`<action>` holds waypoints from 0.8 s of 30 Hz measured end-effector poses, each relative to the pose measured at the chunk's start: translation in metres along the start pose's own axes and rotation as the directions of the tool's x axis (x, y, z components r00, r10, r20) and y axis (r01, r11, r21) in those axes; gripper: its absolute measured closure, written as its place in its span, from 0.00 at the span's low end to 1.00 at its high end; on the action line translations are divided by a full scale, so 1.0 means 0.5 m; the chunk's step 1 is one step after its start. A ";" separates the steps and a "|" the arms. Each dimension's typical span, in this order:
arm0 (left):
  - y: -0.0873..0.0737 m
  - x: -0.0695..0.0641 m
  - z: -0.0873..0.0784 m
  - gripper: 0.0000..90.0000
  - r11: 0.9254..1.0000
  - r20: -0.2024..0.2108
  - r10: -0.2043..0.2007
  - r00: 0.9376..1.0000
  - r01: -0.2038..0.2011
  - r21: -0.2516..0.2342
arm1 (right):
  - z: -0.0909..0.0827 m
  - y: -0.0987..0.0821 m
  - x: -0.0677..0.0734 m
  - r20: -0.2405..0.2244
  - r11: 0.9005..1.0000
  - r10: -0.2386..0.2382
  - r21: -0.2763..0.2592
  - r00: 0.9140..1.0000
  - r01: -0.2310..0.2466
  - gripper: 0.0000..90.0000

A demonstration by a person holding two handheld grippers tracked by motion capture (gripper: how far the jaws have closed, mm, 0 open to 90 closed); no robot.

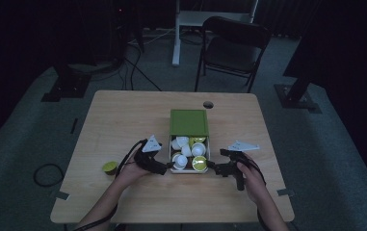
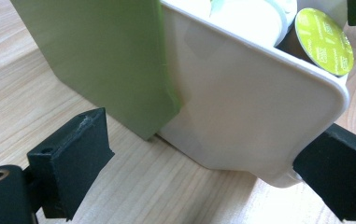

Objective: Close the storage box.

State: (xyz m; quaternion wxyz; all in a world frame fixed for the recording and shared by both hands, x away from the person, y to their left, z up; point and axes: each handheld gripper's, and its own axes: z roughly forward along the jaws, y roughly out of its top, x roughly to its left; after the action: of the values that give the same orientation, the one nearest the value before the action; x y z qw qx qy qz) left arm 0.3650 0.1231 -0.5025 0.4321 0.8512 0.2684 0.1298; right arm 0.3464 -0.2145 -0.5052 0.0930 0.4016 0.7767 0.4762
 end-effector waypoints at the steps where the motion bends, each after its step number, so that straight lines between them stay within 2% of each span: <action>1: 0.000 0.001 0.001 0.08 1.000 -0.001 0.001 1.000 -0.001 0.001 | 0.001 0.001 0.000 0.000 1.000 -0.001 0.000 1.000 0.001 0.12; 9: 0.006 0.011 0.004 0.08 1.000 -0.009 -0.006 1.000 0.006 0.005 | 0.006 0.008 -0.004 0.009 1.000 -0.006 0.002 1.000 0.006 0.12; 14: 0.011 0.018 0.004 0.08 1.000 -0.014 -0.008 1.000 0.008 0.001 | 0.010 0.013 -0.007 0.012 1.000 0.016 -0.006 1.000 -0.016 0.12; 20: 0.014 0.021 0.006 0.08 1.000 -0.019 -0.014 1.000 0.014 -0.005 | 0.013 0.018 -0.011 0.021 1.000 0.018 -0.016 1.000 -0.018 0.12; 24: 0.019 0.024 0.008 0.08 1.000 -0.031 -0.004 1.000 0.004 0.000 | 0.016 0.022 -0.015 0.027 1.000 0.024 -0.021 0.999 -0.023 0.12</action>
State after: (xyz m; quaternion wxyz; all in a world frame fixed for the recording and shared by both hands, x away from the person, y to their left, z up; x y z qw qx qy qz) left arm 0.3801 0.1226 -0.4974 0.4282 0.8484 0.2768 0.1421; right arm 0.3615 -0.2119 -0.5025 0.1020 0.4163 0.7656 0.4797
